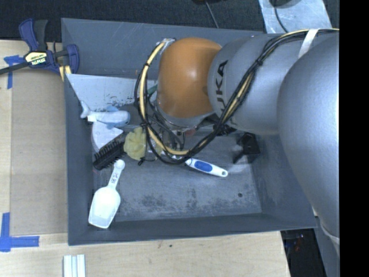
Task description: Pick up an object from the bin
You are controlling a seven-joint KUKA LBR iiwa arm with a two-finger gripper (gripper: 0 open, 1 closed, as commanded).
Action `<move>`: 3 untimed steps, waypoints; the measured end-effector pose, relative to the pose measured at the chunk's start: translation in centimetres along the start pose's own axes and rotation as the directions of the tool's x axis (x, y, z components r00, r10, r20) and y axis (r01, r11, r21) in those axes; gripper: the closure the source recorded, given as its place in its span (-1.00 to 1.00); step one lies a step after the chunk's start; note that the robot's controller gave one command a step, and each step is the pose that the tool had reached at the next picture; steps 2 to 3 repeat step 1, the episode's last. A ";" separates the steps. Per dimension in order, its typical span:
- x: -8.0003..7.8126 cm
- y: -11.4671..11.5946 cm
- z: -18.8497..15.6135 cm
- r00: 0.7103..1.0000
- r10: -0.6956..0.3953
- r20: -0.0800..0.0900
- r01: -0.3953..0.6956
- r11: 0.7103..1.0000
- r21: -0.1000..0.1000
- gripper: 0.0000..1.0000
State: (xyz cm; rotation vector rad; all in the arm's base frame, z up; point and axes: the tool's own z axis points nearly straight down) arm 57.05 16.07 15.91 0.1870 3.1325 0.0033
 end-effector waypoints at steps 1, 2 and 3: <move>-0.2 0.0 -2.6 1.000 -0.001 0.007 0.001 1.000 -0.003 1.00; -0.2 0.0 -2.6 1.000 -0.001 0.007 0.001 1.000 -0.003 1.00; -0.2 0.0 -2.6 1.000 -0.001 0.007 0.001 1.000 -0.003 1.00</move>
Offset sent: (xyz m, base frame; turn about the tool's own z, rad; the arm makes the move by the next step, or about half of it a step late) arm 0.0012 0.0002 0.0277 -0.0004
